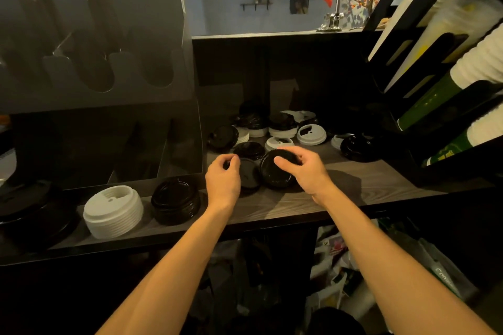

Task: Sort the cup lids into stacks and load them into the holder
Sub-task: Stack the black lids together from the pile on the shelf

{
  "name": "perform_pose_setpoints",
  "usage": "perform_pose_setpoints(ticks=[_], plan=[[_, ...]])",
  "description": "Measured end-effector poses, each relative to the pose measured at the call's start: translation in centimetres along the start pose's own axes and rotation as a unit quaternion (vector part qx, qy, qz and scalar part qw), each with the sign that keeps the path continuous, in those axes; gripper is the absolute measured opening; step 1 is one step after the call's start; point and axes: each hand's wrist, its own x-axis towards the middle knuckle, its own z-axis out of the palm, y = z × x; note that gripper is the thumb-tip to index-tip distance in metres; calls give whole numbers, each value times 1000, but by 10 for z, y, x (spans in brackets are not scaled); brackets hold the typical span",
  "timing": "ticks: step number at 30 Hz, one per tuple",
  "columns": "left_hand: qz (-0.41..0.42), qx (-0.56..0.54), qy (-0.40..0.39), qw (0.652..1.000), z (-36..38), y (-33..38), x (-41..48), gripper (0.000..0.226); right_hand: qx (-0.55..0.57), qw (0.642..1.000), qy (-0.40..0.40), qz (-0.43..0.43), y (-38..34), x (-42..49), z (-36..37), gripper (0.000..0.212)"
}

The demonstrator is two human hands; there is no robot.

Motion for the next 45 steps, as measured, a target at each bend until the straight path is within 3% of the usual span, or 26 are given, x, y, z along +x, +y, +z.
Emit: perform_pose_setpoints(ticks=[4,7,9,12,16,18,21,23,27,30,34,38,40,42,45], plan=[[36,159,13,987,3,-4,3,26,-194,978,-77,-16,2,5,6,37],[125,248,28,960,4,-4,4,27,-149,986,-76,-25,0,8,8,42],[152,190,-4,970,5,-2,4,35,-105,990,-84,-49,-6,13,11,46],[97,40,-102,989,5,3,0,31,-98,987,-111,-67,-13,29,22,46],[105,4,-65,992,2,6,-4,21,-61,996,-59,-42,-18,51,43,30],[108,0,-44,993,2,8,-6,22,-145,988,-30,-37,-16,64,48,37],[86,-18,-31,996,1,10,-7,30,-288,948,-135,-10,-14,74,47,61],[66,-24,-21,997,1,11,-5,31,-371,908,-194,7,-15,73,44,62],[49,-24,-8,998,5,10,-2,31,-548,819,-166,-36,-16,77,41,47],[56,-30,-14,998,8,14,4,29,-594,788,-153,-50,-10,74,41,52],[44,-68,9,997,16,30,27,25,-565,816,-95,-71,-9,69,34,60],[29,-105,33,993,27,24,29,61,-429,898,62,-70,-2,68,35,67],[52,-120,31,991,28,20,33,63,-358,923,123,-74,0,71,34,68],[66,-104,19,992,29,19,34,61,-269,950,121,-100,-1,74,33,68],[68,-85,10,994,30,21,34,36,-186,974,23,-127,-4,69,39,74]])
